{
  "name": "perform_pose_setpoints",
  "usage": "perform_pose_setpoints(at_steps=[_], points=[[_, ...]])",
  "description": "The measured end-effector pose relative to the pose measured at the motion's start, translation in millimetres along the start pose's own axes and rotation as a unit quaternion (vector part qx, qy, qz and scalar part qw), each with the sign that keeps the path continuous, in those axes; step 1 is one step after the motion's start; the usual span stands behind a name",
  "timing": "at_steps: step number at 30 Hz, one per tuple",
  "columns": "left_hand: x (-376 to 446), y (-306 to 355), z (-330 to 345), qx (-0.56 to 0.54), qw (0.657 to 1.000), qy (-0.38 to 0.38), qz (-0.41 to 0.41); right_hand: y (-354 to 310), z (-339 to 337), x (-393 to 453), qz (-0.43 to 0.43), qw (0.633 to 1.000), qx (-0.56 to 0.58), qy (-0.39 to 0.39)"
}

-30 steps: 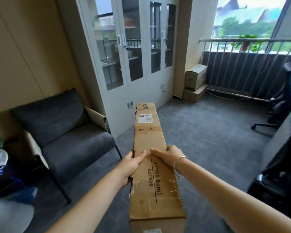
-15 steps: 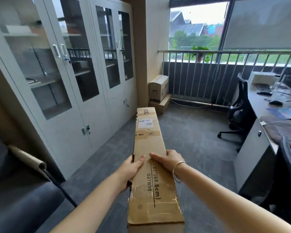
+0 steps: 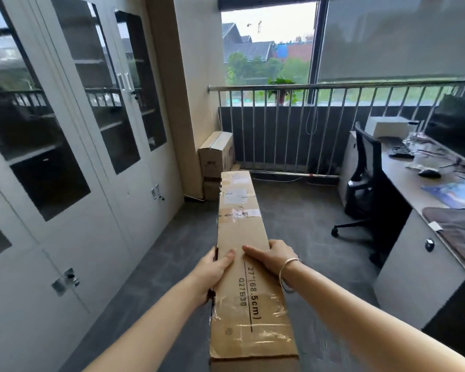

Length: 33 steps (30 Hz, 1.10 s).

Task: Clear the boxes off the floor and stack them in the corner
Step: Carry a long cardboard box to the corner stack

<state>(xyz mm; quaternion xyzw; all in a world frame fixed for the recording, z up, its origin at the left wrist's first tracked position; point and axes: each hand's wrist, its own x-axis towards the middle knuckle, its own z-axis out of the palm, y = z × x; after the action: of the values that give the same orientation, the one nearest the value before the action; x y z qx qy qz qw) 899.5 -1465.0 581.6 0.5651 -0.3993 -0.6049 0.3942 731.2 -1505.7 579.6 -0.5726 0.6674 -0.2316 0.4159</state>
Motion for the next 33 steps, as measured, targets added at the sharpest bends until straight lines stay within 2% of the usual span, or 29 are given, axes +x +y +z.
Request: perform_pose_setpoints(at_steps=[5, 12, 22, 33], points=[[145, 72, -11, 0.04, 0.998, -0.04, -0.005, -40, -25, 138, 0.014, 0.999, 0.028, 0.031], [342, 125, -4, 0.059, 0.996, -0.069, -0.011, -57, -59, 321, 0.041, 0.996, 0.051, 0.058], [612, 207, 16, 0.046, 0.997, -0.053, -0.017, -90, -125, 613, 0.029, 0.998, 0.006, 0.05], [885, 284, -18, 0.066, 0.994, -0.077, -0.039, -143, -138, 877, 0.052, 0.996, 0.043, 0.057]])
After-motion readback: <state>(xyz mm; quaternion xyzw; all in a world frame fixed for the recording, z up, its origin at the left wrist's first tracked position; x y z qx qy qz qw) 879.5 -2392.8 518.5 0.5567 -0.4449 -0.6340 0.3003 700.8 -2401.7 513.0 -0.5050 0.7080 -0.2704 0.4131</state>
